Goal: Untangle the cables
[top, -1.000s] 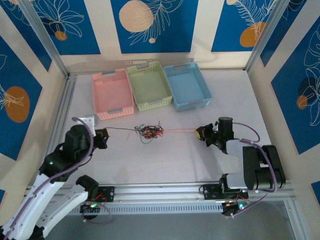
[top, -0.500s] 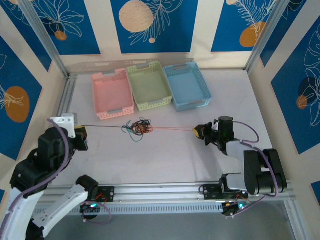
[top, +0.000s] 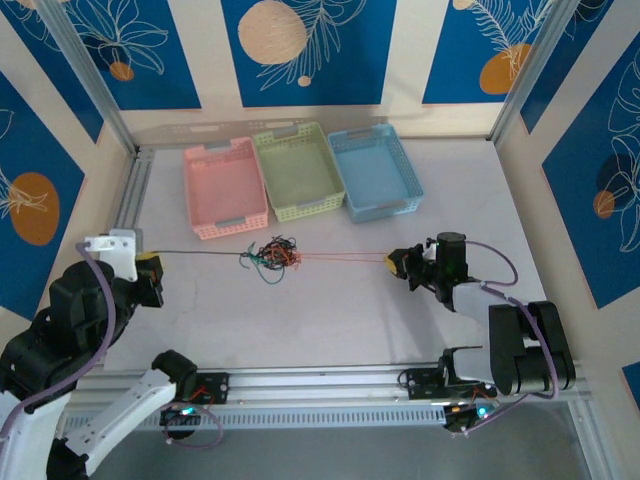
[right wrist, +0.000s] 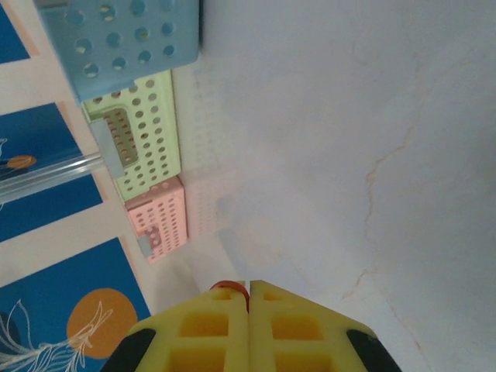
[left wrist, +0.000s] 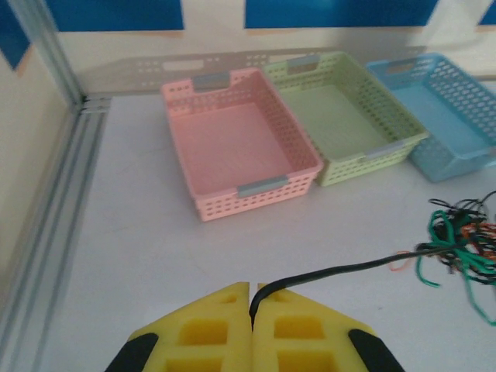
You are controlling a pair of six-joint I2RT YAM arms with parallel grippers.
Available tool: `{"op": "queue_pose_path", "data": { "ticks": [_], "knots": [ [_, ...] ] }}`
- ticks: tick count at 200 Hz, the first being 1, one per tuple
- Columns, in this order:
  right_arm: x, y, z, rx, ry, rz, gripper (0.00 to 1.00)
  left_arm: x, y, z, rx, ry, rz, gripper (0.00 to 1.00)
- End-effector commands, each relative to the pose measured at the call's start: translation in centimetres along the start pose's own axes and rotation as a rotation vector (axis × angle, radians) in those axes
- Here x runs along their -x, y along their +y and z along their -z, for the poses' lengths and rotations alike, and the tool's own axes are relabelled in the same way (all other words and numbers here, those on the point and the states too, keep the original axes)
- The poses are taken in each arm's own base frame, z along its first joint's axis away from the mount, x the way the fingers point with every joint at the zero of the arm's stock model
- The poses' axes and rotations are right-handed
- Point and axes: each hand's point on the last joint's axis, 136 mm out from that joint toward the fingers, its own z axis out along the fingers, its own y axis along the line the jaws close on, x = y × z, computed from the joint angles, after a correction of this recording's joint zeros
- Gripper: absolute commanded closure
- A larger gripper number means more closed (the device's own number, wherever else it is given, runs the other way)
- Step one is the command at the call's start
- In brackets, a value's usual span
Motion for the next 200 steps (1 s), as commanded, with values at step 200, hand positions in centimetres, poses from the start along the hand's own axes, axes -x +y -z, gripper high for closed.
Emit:
{"op": "queue_pose_path", "data": {
  "ticks": [200],
  "knots": [
    [-13.2, 8.9, 0.0, -0.071, 0.295, 0.812, 0.69, -19.7, -11.6, -15.3, -0.402, 0.576, 0.307, 1.00]
  ]
}}
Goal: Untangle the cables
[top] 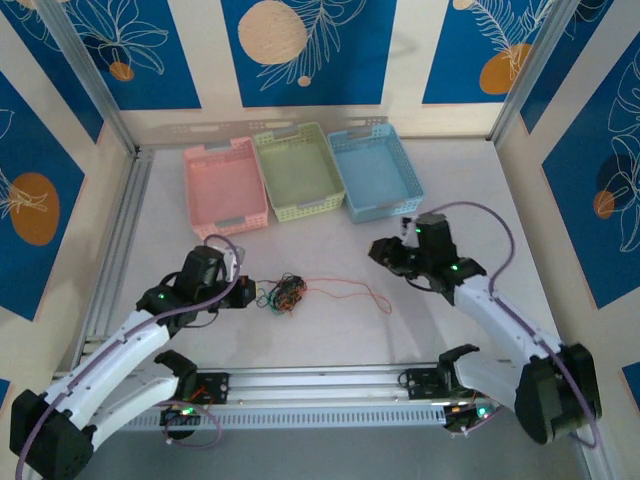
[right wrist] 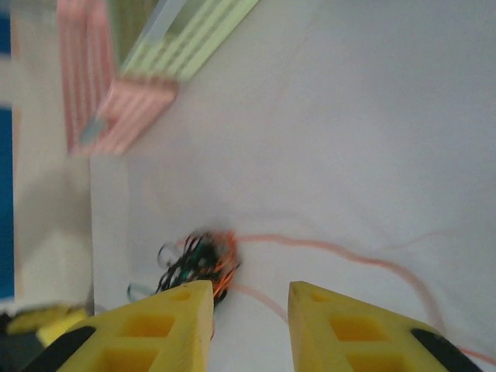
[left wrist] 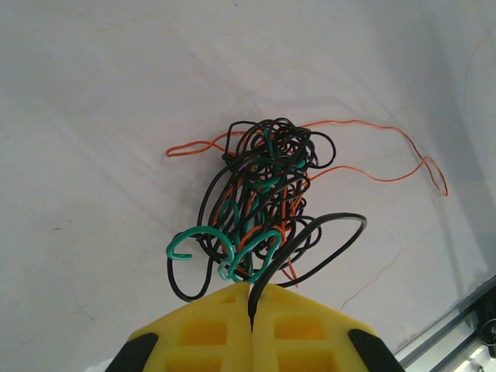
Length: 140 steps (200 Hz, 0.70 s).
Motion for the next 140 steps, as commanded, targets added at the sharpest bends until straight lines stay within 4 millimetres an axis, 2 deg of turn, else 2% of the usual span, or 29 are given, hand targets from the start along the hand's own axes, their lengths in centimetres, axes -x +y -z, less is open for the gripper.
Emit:
{"op": "queue_pose_path", "data": {
  "ticks": [1, 13, 30, 46, 64, 80, 102, 123, 140],
  "knots": [
    [-2.3, 4.7, -1.8, 0.069, 0.140, 0.172, 0.69, -0.6, -0.1, -0.5, -0.022, 0.015, 0.026, 1.00],
    [-3.4, 6.6, -3.4, 0.083, 0.199, 0.223, 0.70, -1.2, -0.2, -0.8, -0.030, 0.035, 0.031, 1.00],
    [-4.8, 8.2, -5.9, 0.069, 0.275, 0.270, 0.70, -2.0, -0.2, -1.1, -0.033, 0.059, 0.035, 1.00],
    [-6.0, 9.2, -7.8, 0.060, 0.323, 0.308, 0.69, -2.6, -0.5, -1.4, -0.046, 0.078, 0.037, 1.00],
    [-7.6, 9.5, -9.6, 0.051, 0.361, 0.352, 0.67, -3.3, -0.5, -1.6, -0.049, 0.093, 0.037, 1.00],
    [-9.1, 9.7, -10.5, 0.084, 0.413, 0.379, 0.66, -3.4, -0.3, -1.5, -0.041, 0.087, 0.038, 1.00],
    [-10.8, 8.9, -11.2, 0.094, 0.465, 0.403, 0.66, -3.2, -0.2, -1.3, -0.036, 0.074, 0.038, 1.00],
    [-12.1, 8.4, -11.3, 0.099, 0.489, 0.431, 0.65, -3.0, -0.3, -1.1, -0.033, 0.067, 0.032, 1.00],
    [-12.9, 9.0, -11.2, 0.119, 0.500, 0.468, 0.64, -2.9, -0.3, -1.1, -0.028, 0.065, 0.030, 1.00]
  ]
}}
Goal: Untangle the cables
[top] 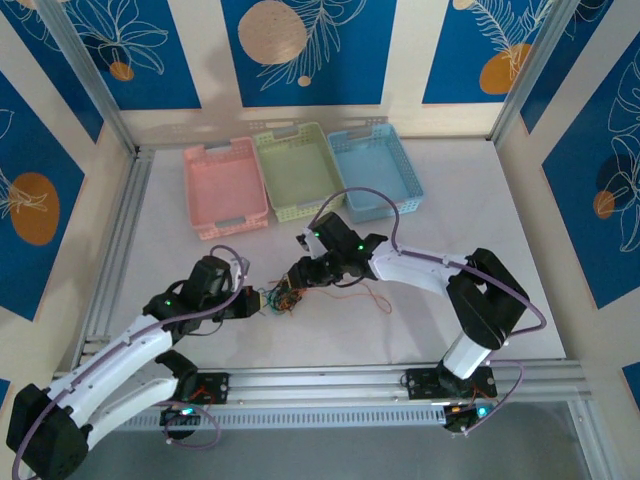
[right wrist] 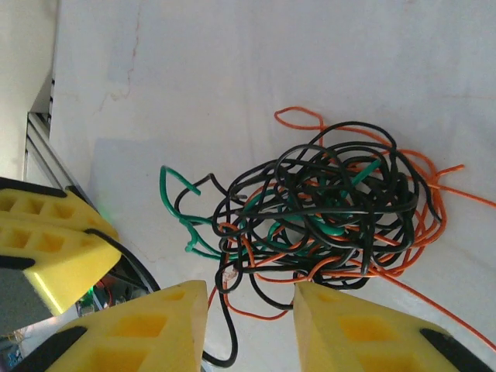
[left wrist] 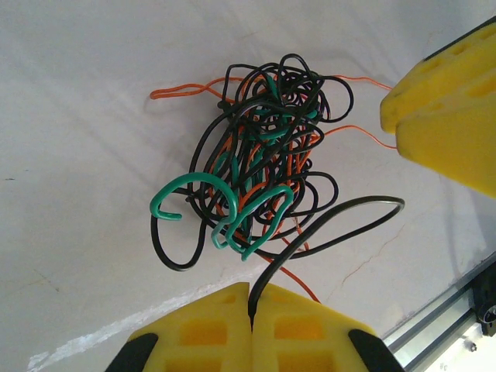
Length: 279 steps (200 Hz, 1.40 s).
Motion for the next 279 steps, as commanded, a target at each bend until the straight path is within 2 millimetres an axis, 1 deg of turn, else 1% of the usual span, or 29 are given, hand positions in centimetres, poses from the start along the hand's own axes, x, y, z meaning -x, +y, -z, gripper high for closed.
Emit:
{"op": "queue_pose_path", "data": {
  "ticks": [1, 30, 55, 91, 103, 112, 150, 184, 223, 257, 279],
  "knots": [
    [-1.1, 1.3, -0.6, 0.041, 0.030, 0.084, 0.64, 0.0, -0.2, 0.3, 0.000, -0.004, -0.006, 1.00],
    [-1.6, 1.9, -0.7, 0.043, 0.029, 0.123, 0.64, 0.3, -0.3, 0.5, 0.005, -0.010, -0.008, 1.00],
    [-1.8, 2.1, -0.4, 0.058, 0.019, 0.132, 0.63, 0.4, -0.4, 0.7, 0.008, -0.013, -0.012, 1.00],
    [-2.2, 2.2, -0.8, 0.066, 0.045, 0.131, 0.62, 0.5, -0.3, 0.8, 0.014, -0.018, -0.013, 1.00],
    [-1.8, 1.9, -0.4, 0.047, 0.018, 0.124, 0.57, 0.5, -0.3, 0.8, 0.016, -0.017, -0.015, 1.00],
    [-1.7, 2.0, 0.0, 0.058, 0.002, 0.124, 0.56, 0.5, -0.3, 0.8, 0.017, -0.018, -0.014, 1.00],
    [-2.5, 3.4, 1.1, 0.157, -0.013, 0.156, 0.56, 0.6, -0.3, 0.7, 0.026, -0.008, -0.017, 1.00],
    [-2.7, 3.9, 1.7, 0.182, -0.032, 0.177, 0.55, 0.9, -0.4, 0.8, 0.031, -0.011, -0.020, 1.00],
    [-2.7, 3.0, 0.5, 0.132, 0.001, 0.153, 0.55, 1.1, -0.6, 1.1, 0.030, -0.018, -0.028, 1.00],
    [-3.1, 3.3, -0.3, 0.121, 0.030, 0.173, 0.55, 1.3, -0.7, 1.1, 0.028, -0.021, -0.029, 1.00],
    [-3.1, 2.9, -0.9, 0.099, 0.048, 0.162, 0.56, 1.3, -0.8, 1.1, 0.022, -0.023, -0.031, 1.00]
  ]
}}
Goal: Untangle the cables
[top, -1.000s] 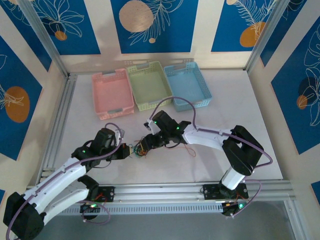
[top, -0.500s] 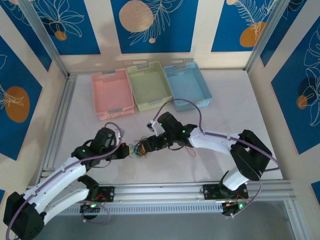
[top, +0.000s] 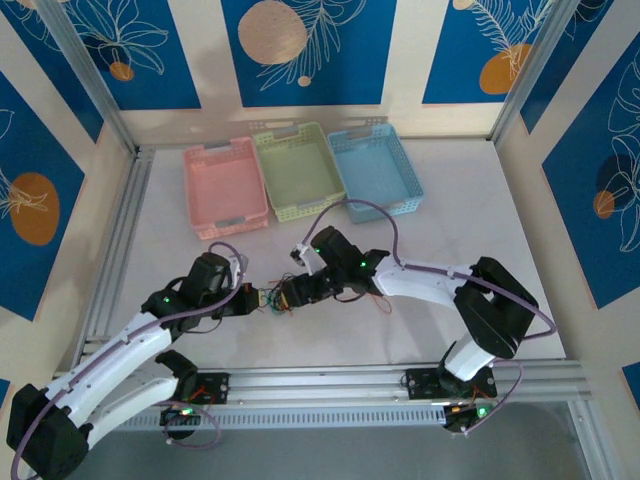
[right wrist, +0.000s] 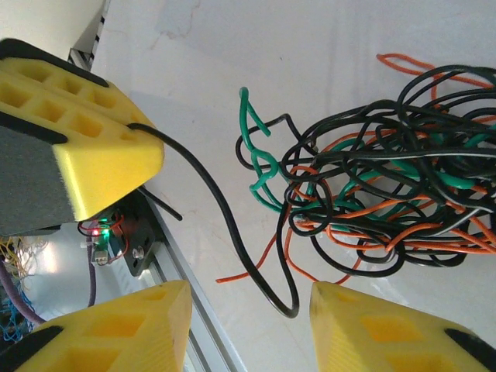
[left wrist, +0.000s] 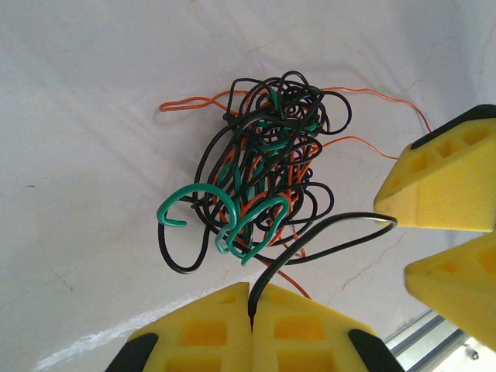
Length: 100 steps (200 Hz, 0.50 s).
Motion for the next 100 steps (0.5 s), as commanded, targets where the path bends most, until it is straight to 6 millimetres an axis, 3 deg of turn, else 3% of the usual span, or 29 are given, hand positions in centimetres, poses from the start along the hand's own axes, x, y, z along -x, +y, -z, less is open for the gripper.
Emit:
{"op": "queue_pose_path", "data": {
  "ticks": [1, 12, 28, 40, 46, 73, 100],
  "knots": [
    [0.3, 0.3, -0.5, -0.010, 0.023, 0.020, 0.56, 0.6, -0.7, 0.5, -0.004, -0.013, -0.031, 1.00],
    [0.3, 0.4, -0.8, -0.008, 0.034, 0.024, 0.58, 0.6, -0.7, 0.5, -0.004, -0.014, -0.030, 1.00],
    [0.3, 0.7, -0.7, -0.011, 0.025, 0.043, 0.71, 0.7, -0.7, 0.6, -0.006, -0.015, -0.031, 1.00],
    [0.4, 0.8, -0.2, -0.007, 0.004, 0.050, 0.93, 0.7, -0.8, 0.7, -0.010, -0.016, -0.032, 1.00],
    [0.5, 0.7, 0.0, -0.009, -0.011, 0.052, 1.00, 0.8, -1.0, 0.8, -0.014, -0.021, -0.033, 0.93],
    [1.1, 0.4, 1.9, 0.008, -0.094, 0.038, 1.00, 1.7, -1.7, 1.7, -0.017, -0.047, -0.061, 0.54],
    [1.7, -1.0, 4.1, 0.034, -0.175, -0.033, 1.00, 3.4, -1.5, 3.4, 0.046, -0.107, -0.090, 0.36]
  ]
}}
